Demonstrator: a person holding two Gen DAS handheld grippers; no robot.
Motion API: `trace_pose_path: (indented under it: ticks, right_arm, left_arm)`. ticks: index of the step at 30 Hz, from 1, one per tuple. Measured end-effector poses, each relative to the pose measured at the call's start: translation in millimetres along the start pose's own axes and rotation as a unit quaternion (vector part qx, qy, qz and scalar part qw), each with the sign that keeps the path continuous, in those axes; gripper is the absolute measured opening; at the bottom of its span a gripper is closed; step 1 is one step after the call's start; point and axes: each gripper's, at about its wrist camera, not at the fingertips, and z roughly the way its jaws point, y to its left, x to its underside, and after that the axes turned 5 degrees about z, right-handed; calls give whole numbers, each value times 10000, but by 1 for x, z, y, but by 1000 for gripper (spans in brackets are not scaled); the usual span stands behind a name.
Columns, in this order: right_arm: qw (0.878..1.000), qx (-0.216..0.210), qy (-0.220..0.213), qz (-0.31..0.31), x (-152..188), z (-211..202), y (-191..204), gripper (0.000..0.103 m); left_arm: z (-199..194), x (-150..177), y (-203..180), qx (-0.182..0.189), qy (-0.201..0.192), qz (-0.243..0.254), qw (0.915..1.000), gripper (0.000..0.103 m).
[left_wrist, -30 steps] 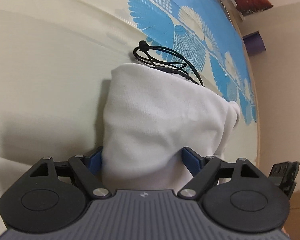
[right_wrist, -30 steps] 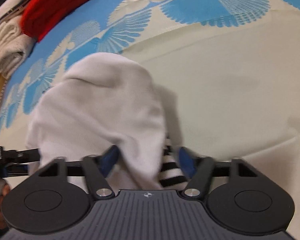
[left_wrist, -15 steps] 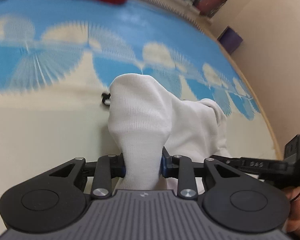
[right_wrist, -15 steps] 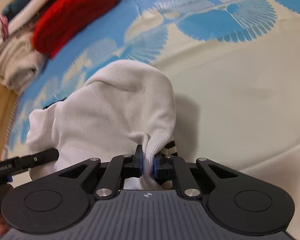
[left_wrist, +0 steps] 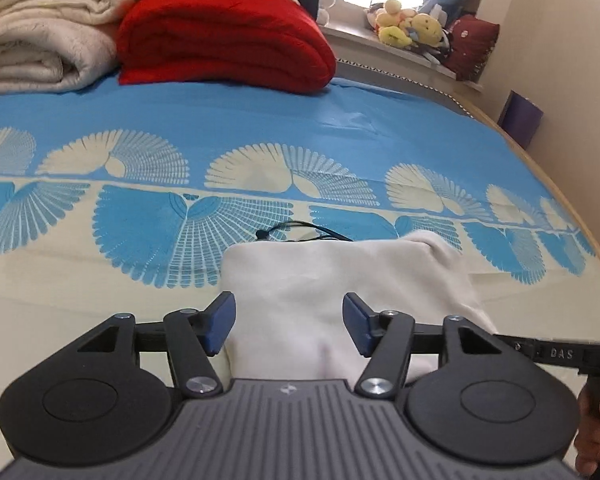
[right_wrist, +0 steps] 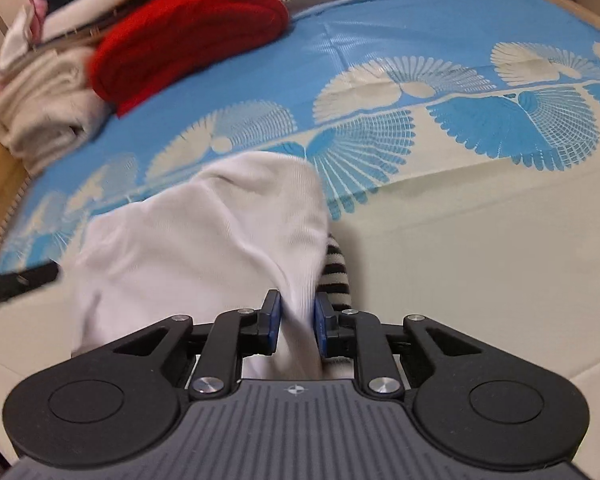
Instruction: Fold small clothes
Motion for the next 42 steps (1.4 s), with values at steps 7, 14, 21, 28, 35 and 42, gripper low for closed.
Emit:
trace_pose_path:
  ticks: [7,14,21,28,35,42]
  right_arm:
    - [9992,-318,231,34,1,-13,0,57]
    - [9934,-379,972,-481,17,-11,7,55]
    - [9866,-123,1367,-880,28,-1,4,0]
    - [9778,112,1956,-747,34,11,-6,0]
    - [9928,-75,1064,-552,17,-6,-4,30]
    - [9929,-59,1179,118,20,25,-21,86]
  left_arm:
    - [-14,14,23,362,447,-11,9983,65]
    - [-9,45,26,945,1253,344,9870,64]
    - [27,83,1,912,2038,1088,9687,65]
    - [23,86,-2,911,2160,1305,9633,70]
    - [16,62,47,914,1694,-469,9802,81]
    - [49,77,77,1305,1913,-2165,9484,82]
